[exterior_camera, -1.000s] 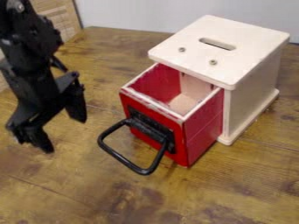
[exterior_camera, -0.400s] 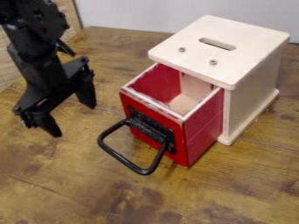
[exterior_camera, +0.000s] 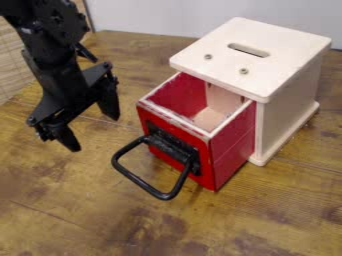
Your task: Open the drawer
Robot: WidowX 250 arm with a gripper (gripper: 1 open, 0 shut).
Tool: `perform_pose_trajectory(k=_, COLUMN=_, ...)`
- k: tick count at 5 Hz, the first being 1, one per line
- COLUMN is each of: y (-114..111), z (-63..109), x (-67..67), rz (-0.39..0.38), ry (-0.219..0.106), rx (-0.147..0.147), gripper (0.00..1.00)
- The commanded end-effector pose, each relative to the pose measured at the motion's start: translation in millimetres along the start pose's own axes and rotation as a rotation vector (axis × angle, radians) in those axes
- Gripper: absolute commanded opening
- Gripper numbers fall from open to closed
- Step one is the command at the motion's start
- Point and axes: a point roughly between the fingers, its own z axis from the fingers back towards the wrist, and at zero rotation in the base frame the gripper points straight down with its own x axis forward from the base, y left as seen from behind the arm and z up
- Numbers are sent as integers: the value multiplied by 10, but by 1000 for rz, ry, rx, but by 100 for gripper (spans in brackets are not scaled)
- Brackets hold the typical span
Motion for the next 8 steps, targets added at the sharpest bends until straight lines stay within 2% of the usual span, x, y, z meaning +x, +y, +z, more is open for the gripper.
perform_pose_trajectory(k=1, y=-131, z=137, x=-22, rz=-36, ry=-26, rx=-60, gripper=100)
perform_pose_trajectory(k=3, y=-77, z=143, x=-86, rz=-83, ry=-29, rx=-66, gripper=100)
perform_pose_trajectory(k=4, y=-15, z=195, x=-128, rz=-109, ry=-35, rx=-65, gripper=100)
perform_pose_trajectory(k=6, y=47, z=300, x=-144, rz=-114, ry=-31, rx=-65, gripper=100)
perform_pose_trajectory(k=8, y=5, z=247, x=-143, rz=-122, ry=-34, rx=-67, gripper=100)
